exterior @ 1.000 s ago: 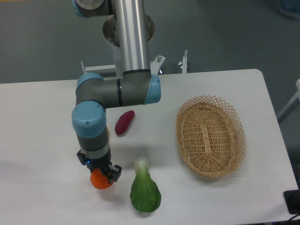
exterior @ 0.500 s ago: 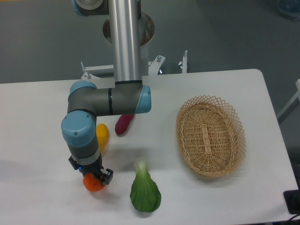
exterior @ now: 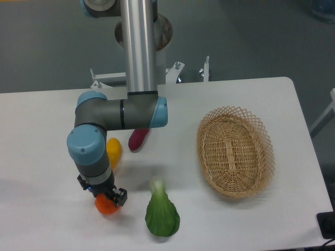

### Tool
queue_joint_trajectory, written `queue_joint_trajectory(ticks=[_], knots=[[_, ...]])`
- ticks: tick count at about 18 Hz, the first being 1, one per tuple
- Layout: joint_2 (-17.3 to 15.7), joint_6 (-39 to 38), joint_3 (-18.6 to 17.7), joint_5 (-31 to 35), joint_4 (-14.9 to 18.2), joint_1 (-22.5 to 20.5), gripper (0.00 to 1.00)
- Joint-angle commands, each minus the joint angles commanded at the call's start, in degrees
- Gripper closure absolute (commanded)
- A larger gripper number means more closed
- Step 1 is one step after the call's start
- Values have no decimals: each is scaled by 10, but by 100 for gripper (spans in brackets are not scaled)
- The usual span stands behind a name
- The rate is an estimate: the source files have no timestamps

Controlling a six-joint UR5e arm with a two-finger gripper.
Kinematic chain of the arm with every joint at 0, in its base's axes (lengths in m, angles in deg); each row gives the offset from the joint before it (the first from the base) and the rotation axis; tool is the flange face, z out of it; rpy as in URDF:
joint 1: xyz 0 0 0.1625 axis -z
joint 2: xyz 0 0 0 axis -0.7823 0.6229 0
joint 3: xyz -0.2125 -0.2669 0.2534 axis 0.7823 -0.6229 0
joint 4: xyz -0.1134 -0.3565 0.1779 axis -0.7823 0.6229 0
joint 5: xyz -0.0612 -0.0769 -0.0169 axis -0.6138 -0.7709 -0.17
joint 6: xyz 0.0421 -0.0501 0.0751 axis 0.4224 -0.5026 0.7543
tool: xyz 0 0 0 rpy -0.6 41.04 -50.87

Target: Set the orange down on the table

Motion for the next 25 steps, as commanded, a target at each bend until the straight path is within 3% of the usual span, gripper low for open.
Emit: queue_joint_trajectory(ticks=[7, 11, 15, 21, 25], knots=[[-15, 4, 17, -2, 4, -3, 0], [-41, 30, 11, -3, 8, -39, 0], [-80, 107, 6, -6, 22, -95, 0], [-97, 150, 12, -43, 42, -141, 0], [-103, 177, 7, -42, 53, -149, 0]])
